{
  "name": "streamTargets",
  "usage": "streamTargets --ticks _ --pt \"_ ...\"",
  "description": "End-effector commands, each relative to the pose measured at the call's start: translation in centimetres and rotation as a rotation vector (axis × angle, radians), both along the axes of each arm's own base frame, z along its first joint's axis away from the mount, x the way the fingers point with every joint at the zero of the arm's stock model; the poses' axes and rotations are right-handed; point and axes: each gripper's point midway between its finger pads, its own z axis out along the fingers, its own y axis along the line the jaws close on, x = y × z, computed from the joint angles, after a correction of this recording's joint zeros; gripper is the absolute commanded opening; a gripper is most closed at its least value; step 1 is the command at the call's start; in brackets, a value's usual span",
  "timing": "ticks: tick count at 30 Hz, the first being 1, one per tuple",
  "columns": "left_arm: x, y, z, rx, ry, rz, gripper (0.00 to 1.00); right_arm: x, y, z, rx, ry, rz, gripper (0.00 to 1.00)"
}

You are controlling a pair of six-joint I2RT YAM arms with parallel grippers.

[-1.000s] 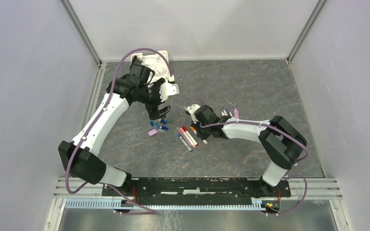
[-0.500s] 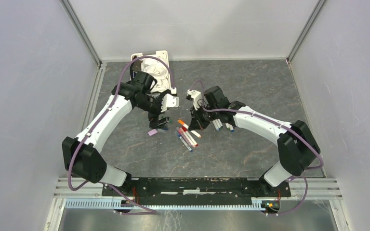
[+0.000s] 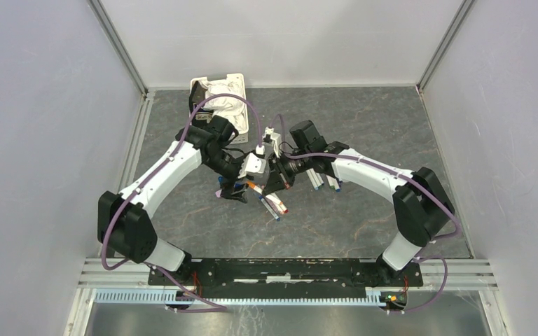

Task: Open the pen caps

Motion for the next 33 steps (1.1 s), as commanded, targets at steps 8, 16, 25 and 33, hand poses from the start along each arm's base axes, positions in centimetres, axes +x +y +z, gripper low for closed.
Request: streamTargets --ticks 8,16,25,33 --pt "-0.3 -1.3 0.0 -0.066 -0.029 -0.063 0.41 0.3 1.7 2.2 0.108 0.019 0.033 0.00" --pt "-0.4 -1.0 -0.7 -0.020 -0.045 -0.076 0.02 0.3 2.4 1.3 0.106 0.073 0.022 0.27" --pt "-0.3 -0.6 -0.5 0.001 -0.062 -0.080 0.02 0.2 3.3 -0.4 0.083 0.143 0.016 0.06" --pt "3.0 3.8 -2.0 0.222 -0.210 -0.051 0.02 -0.5 -1.1 -3.2 -0.020 0.148 -0.031 0.00"
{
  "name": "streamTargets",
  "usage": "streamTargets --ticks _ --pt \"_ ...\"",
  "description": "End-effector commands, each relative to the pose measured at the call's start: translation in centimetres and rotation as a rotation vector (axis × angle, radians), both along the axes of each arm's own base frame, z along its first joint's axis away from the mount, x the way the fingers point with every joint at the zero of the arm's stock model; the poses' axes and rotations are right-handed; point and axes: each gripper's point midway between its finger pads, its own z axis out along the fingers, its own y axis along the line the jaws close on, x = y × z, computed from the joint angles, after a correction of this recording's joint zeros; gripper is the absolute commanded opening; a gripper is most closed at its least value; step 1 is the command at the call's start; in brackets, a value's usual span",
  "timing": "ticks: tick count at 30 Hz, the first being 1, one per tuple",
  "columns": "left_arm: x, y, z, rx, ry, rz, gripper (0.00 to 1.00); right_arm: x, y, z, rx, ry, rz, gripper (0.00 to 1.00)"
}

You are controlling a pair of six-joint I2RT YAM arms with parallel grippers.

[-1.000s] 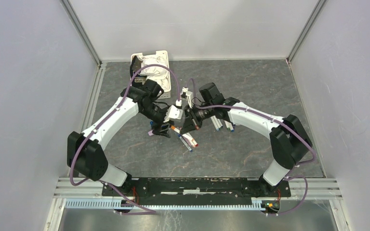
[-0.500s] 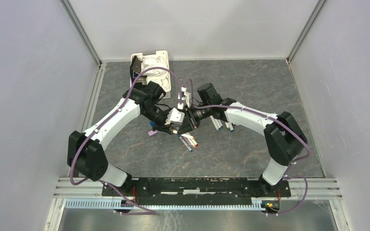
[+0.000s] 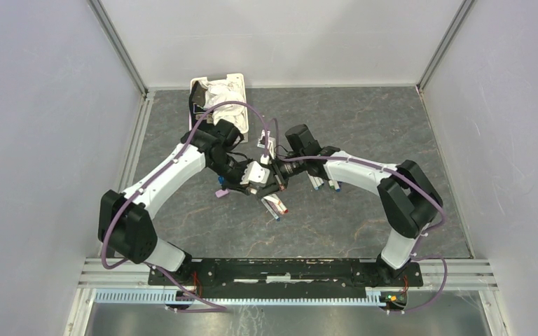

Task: Open the pen caps

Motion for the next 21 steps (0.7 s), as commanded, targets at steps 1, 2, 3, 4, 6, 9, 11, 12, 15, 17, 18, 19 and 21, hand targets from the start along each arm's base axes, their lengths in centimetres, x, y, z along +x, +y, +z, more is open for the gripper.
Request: streamTargets --ticks 1,2,3,4,6,9,11,12,15,17,18,19,21 --pt "3.5 3.9 -0.3 0.161 -0.155 0.021 0.02 0.0 -3.9 -2.3 -0.119 0.009 -0.075 0.00" --pt "4.3 4.7 0.0 0.175 -0.172 0.035 0.02 -0.2 -4.6 -2.9 -0.142 0.010 -0.083 0.00" --pt "5.2 5.5 0.2 0.184 -0.182 0.050 0.02 -0.3 -5.2 -3.3 -0.157 0.008 -0.092 0.00" --pt "5.9 6.0 0.5 0.188 -0.185 0.062 0.02 -0.5 -5.6 -3.6 -0.163 0.011 -0.097 0.00" --pt "7.3 7.1 0.9 0.193 -0.189 0.094 0.02 -0.5 -6.4 -4.0 -0.176 0.007 -0.114 0.00" --pt "8.7 8.4 0.6 0.212 -0.199 0.133 0.02 0.0 -7.5 -4.4 -0.200 -0.003 -0.148 0.00" --pt "9.2 8.7 -0.1 0.214 -0.198 0.153 0.02 0.6 -8.2 -4.5 -0.216 -0.016 -0.176 0.00" --pt "9.4 8.6 -0.4 0.205 -0.194 0.167 0.02 1.2 -8.6 -4.5 -0.232 -0.031 -0.202 0.00" --pt "10.3 8.4 -2.2 0.186 -0.199 0.226 0.02 4.1 -10.3 -4.7 -0.308 -0.098 -0.335 0.00" --pt "11.2 8.6 -3.6 0.194 -0.208 0.288 0.02 6.6 -12.0 -4.5 -0.372 -0.151 -0.458 0.00" --pt "11.6 8.8 -4.2 0.202 -0.207 0.310 0.02 8.1 -13.2 -4.5 -0.422 -0.193 -0.538 0.00" --pt "11.9 9.0 -4.9 0.209 -0.201 0.332 0.02 9.1 -14.1 -4.4 -0.459 -0.223 -0.593 0.00" --pt "12.8 9.4 -6.0 0.215 -0.193 0.387 0.03 11.1 -15.9 -4.1 -0.524 -0.280 -0.702 0.00"
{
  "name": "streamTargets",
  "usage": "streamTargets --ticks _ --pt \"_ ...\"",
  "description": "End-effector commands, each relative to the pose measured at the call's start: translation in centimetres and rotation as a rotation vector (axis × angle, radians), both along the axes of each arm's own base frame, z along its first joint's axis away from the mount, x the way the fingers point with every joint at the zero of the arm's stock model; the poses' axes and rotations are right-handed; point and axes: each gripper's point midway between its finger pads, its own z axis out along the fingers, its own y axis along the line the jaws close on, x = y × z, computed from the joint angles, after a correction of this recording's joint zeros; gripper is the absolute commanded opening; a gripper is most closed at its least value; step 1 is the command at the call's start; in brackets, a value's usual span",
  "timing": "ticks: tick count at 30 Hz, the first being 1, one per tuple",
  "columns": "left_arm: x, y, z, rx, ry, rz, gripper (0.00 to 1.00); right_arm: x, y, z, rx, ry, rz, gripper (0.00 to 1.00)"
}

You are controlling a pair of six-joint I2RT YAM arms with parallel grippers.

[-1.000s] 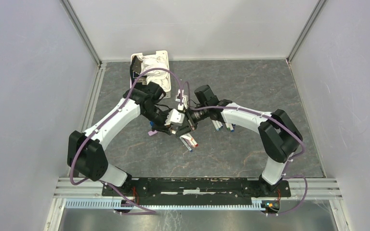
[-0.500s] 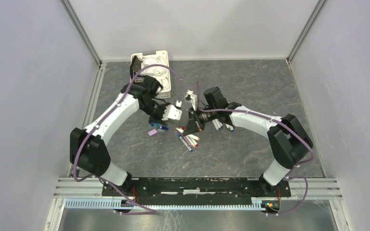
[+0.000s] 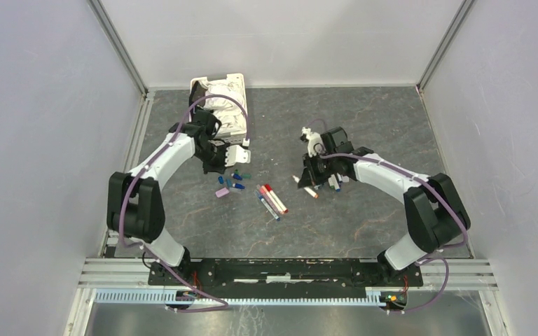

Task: Open the pen caps

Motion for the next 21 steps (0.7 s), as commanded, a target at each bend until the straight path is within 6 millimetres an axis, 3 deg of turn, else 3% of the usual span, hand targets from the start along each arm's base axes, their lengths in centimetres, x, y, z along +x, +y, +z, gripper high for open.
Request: streamTargets --ticks 1,5,13,16,19,20,21 --pt "3.4 0.6 -2.1 -0.003 -0.051 0.156 0.05 6.4 -4.2 2.4 -0.172 -0.225 -0.273 0.00" --pt "4.5 0.4 -3.3 -0.024 -0.030 0.234 0.12 8.4 -6.2 2.3 -0.226 -0.277 -0.379 0.00" --pt "4.3 -0.7 -4.1 -0.076 0.022 0.253 0.31 10.3 -6.8 0.4 -0.280 -0.290 -0.420 0.00" --pt "3.8 -1.0 -3.3 -0.095 0.048 0.255 0.41 10.9 -6.6 -0.4 -0.287 -0.281 -0.418 0.00" --pt "3.7 -1.6 -1.2 -0.131 0.057 0.257 0.50 11.3 -6.5 -1.1 -0.302 -0.274 -0.419 0.00" --pt "3.5 -1.8 -0.5 -0.143 0.059 0.257 0.59 11.4 -6.4 -1.3 -0.303 -0.273 -0.418 0.00" --pt "3.6 -2.0 0.2 -0.155 0.055 0.260 0.62 11.4 -6.4 -1.5 -0.306 -0.273 -0.416 0.00"
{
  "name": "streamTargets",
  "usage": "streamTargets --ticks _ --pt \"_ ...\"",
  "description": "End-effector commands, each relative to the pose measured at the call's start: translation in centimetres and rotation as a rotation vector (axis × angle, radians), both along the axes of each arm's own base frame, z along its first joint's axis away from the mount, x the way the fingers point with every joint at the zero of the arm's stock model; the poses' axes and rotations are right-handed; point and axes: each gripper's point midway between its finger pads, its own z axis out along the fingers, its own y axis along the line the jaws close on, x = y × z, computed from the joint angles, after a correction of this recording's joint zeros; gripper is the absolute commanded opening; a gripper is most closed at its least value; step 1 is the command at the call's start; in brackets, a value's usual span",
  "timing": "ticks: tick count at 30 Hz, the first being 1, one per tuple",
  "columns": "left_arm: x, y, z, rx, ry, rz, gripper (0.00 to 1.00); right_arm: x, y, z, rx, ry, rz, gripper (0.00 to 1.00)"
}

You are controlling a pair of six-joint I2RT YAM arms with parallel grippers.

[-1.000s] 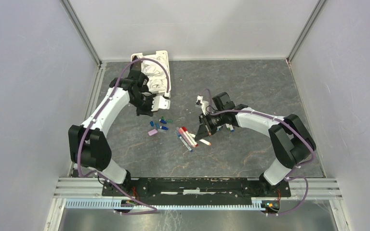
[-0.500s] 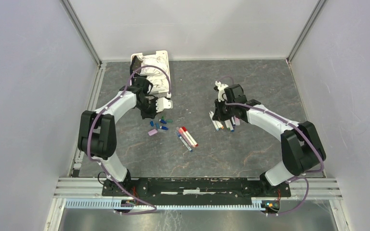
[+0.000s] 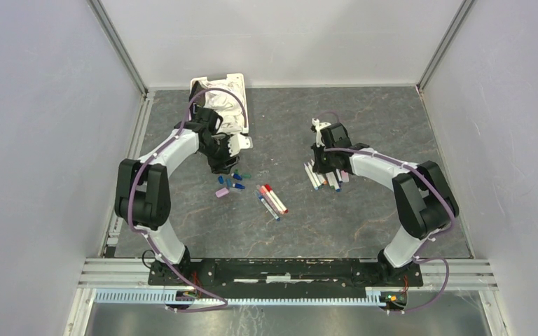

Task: Open the pen caps

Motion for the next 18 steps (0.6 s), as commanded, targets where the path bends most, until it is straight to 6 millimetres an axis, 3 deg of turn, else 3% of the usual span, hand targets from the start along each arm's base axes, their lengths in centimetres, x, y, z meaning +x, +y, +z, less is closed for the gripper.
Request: streamTargets --ticks 1,10,14,15,18 --pt "0.3 -1.6 4.7 -0.107 -0.013 0.041 0.63 2.7 0.1 1.3 -0.007 -0.082 -0.043 0.02" --pt "0.6 -2.8 11.5 -0.198 0.016 0.155 0.71 2.5 -1.3 0.4 -0.069 -0.090 -0.070 0.25" --pt "0.6 -3.1 14.3 -0.238 -0.021 0.188 0.74 2.3 -1.3 1.3 -0.053 -0.105 -0.072 0.32" --pt "0.7 -3.0 15.1 -0.243 -0.042 0.193 0.95 2.3 -1.3 1.8 -0.049 -0.113 -0.074 0.33" --pt "1.2 -2.5 17.2 -0.246 -0.116 0.236 1.00 2.3 -0.9 3.8 -0.017 -0.154 -0.072 0.35"
